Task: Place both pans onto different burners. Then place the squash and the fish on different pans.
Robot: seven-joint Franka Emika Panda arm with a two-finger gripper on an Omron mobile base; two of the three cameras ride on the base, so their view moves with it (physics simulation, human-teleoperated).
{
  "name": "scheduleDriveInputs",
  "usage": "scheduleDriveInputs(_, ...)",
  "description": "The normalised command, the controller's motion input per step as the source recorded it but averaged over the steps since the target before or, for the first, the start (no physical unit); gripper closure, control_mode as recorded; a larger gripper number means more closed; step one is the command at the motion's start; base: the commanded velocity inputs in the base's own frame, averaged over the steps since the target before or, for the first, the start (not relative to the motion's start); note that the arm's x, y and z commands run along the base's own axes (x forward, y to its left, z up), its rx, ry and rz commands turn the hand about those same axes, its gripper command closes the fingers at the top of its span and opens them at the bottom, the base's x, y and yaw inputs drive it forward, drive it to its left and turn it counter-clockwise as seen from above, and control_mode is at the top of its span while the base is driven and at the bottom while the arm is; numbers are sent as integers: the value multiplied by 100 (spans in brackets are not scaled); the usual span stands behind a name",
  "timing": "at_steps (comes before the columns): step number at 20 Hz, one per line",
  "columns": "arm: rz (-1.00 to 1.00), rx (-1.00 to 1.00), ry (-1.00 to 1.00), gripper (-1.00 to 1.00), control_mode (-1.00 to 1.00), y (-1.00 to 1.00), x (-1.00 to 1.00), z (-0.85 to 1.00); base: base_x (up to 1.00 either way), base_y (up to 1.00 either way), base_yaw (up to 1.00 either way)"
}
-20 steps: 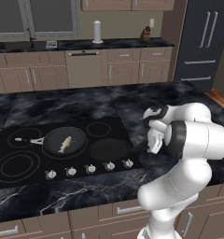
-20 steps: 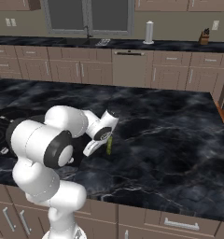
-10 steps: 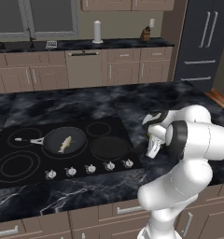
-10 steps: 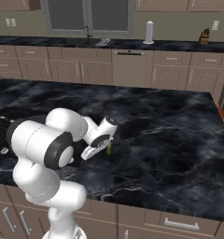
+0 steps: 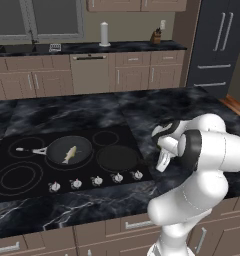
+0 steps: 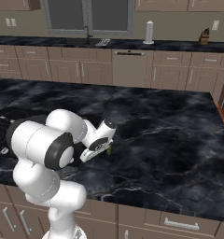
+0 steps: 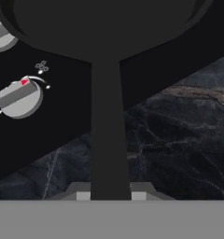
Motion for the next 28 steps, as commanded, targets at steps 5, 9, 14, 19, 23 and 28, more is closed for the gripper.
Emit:
scheduleDriveInputs(5, 0, -1, 0, 100, -100, 0, 0, -10, 0, 0, 0)
scheduleDriveInputs(9, 0, 0, 0, 100, -100, 0, 0, -2, 0, 0, 0)
scheduleDriveInputs(14, 0, 0, 0, -100, -100, 1, 0, -3, 0, 0, 0)
scheduleDriveInputs(19, 0, 0, 0, -100, -100, 0, 0, 0, 0, 0, 0)
scheduleDriveInputs(23, 0, 0, 3, -100, -100, 1, 0, 11, 0, 0, 0)
scheduleDriveInputs(28, -11, 0, 5, -100, -100, 0, 0, 40, 0, 0, 0)
